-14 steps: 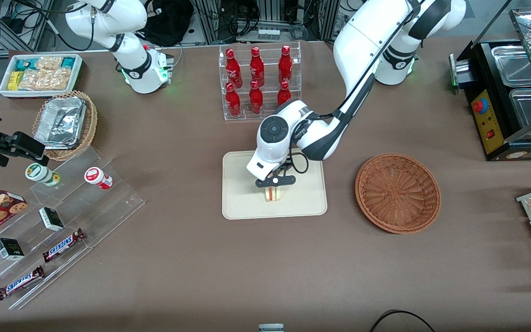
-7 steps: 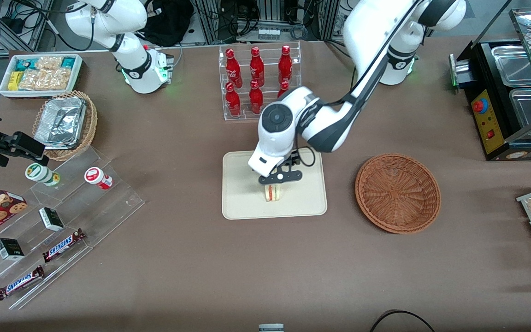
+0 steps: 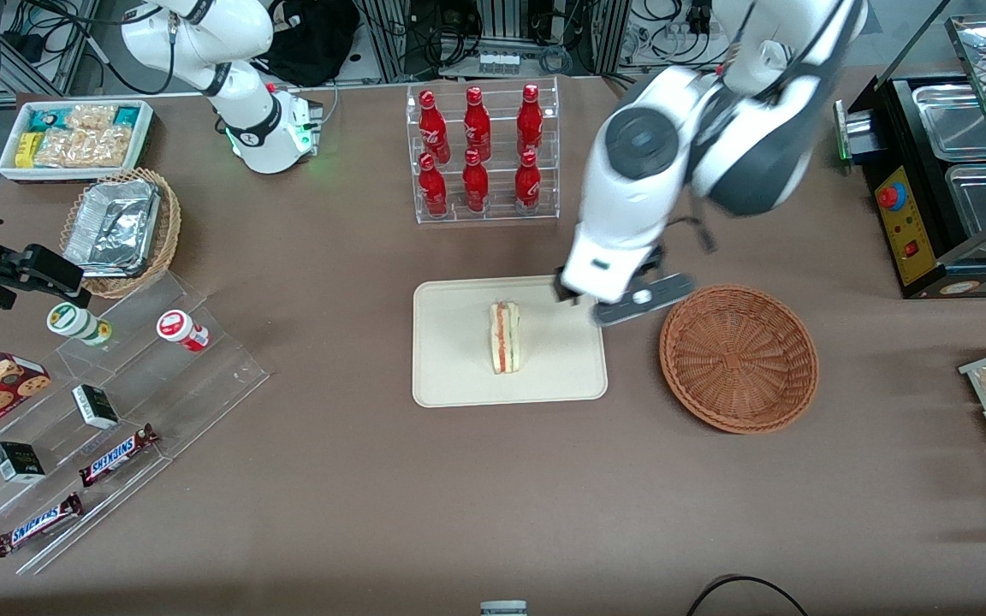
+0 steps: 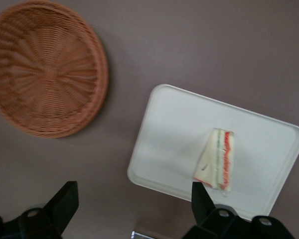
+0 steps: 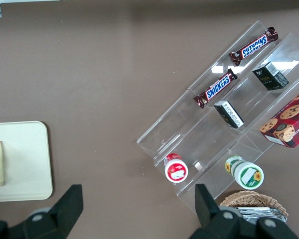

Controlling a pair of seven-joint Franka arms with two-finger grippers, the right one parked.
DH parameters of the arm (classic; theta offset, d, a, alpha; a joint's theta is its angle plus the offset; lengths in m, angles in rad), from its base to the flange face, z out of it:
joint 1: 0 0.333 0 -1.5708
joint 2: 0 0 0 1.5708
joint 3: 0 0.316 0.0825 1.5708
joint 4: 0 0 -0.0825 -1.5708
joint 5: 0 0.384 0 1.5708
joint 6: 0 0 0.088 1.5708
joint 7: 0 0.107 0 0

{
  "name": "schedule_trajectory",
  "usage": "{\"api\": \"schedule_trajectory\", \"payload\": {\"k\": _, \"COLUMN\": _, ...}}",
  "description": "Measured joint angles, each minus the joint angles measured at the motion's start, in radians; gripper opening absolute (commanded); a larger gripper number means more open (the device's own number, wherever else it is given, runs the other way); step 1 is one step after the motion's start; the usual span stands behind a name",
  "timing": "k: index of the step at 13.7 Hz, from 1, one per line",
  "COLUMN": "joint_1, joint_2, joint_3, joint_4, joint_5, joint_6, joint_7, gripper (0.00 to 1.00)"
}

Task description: Place sandwich from basket to tray

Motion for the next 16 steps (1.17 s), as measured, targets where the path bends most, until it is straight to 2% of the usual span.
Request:
{"api": "schedule_trajectory", "payload": {"k": 3, "joint_1": 0.091, "joint_2": -0.101, "joint_3": 0.002, "joint_4": -0.011, "joint_5": 0.001, "joint_6": -0.152, "joint_7": 0.132, "gripper": 1.00}}
{"api": "schedule_trajectory", "payload": {"k": 9, "joint_1": 0.251, "joint_2": -0.321, "joint_3": 0.004, "joint_4": -0.167, "joint_5": 0.000, "joint_6": -0.231, "joint_7": 0.421, "gripper": 1.00}}
{"api": "schedule_trajectory", "payload": {"k": 16, "joint_1": 0.395, "joint_2": -0.397, "joint_3": 0.025, "joint_4": -0.168, "joint_5": 0.001, "joint_6": -0.295, "joint_7": 0.698, "gripper": 1.00}}
